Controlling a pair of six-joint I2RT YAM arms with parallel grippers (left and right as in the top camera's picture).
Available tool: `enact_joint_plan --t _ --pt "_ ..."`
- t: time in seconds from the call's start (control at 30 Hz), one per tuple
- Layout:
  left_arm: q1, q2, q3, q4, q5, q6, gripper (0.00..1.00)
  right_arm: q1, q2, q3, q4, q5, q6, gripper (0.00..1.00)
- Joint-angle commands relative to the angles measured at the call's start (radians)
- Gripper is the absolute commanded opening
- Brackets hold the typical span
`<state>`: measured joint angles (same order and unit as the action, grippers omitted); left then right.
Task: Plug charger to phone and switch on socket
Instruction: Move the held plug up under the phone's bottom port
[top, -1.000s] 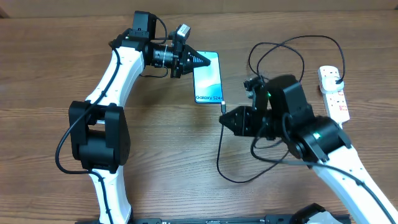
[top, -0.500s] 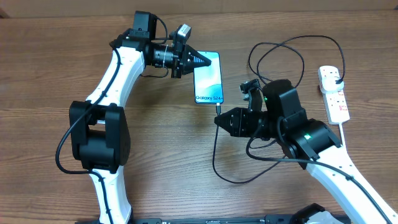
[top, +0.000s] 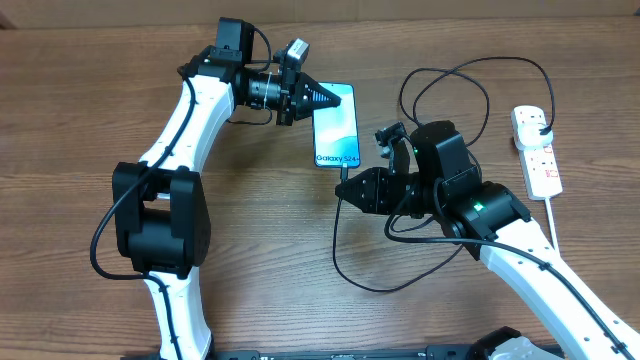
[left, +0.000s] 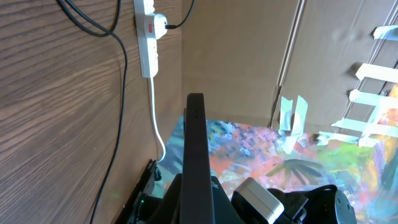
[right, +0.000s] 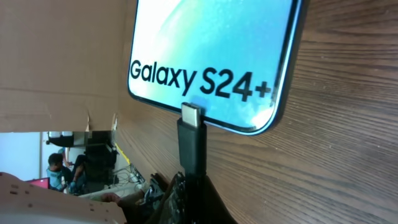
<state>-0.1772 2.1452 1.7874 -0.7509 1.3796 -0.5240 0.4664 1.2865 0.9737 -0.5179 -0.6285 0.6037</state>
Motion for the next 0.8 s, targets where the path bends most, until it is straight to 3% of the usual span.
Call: enact_joint_plan --t 0.0,0.77 --pt "-0.008 0.0 0.016 0.0 0.038 0.004 0.04 0.005 0.016 -0.007 -0.013 -0.01 -0.002 0.04" --pt "-0.008 0.0 0.016 0.0 0.023 0.004 0.04 0.005 0.016 -0.007 -0.025 -0.047 -0.002 0.04"
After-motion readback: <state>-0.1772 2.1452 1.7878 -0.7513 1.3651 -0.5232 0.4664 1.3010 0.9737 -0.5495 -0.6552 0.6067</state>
